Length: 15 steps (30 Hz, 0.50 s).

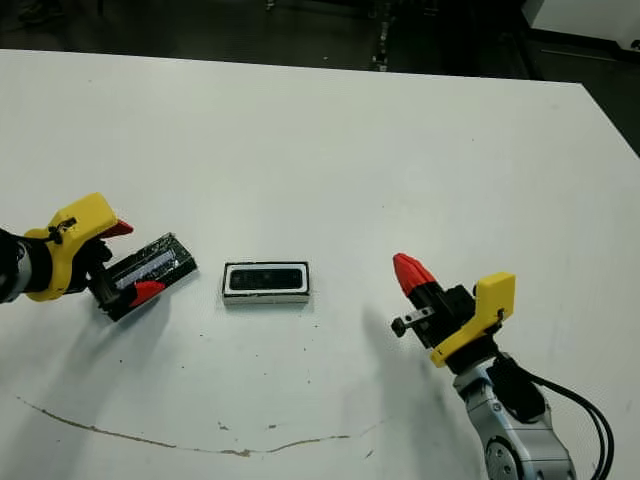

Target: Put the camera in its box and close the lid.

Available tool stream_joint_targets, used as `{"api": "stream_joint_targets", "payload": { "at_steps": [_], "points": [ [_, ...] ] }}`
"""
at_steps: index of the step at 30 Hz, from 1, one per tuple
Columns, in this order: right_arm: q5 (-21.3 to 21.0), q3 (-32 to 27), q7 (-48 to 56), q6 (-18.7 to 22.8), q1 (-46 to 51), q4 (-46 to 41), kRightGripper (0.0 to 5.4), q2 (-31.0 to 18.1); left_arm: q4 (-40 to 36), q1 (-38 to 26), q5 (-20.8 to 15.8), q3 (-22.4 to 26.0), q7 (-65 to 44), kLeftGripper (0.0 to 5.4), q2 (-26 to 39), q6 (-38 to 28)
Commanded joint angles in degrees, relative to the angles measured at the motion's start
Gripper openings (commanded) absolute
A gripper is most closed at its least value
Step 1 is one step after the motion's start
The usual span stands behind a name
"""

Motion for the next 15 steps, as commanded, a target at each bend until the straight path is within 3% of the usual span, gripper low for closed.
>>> {"api": "stream_joint_targets", "payload": {
  "at_steps": [1,7,10,15],
  "points": [
    [-0.34,-0.3,-0.04,-0.17,0.46,0.2,0.0,-0.55,1.36,0.45,0.64,-0.98,-0.47,5.4,-0.27,0.95],
    [-0.01,-0.41,0.27,-0.09,0.5,0.31,0.0,-0.58,3.58,0.02,-0.94,-0.88,-1.78,5.4,-1.43,2.35],
    [0.14,-0.4,0.1,0.2,0.56,0.17,0.0,-0.51,4.81,-0.8,-3.73,0.64,-0.92,5.4,-3.32,8.78],
    [0.2,-0.4,-0.25,0.6,0.7,-0.09,0.0,-0.45,5.63,-0.65,-6.24,2.62,0.44,5.4,-5.21,14.01]
  ]
}}
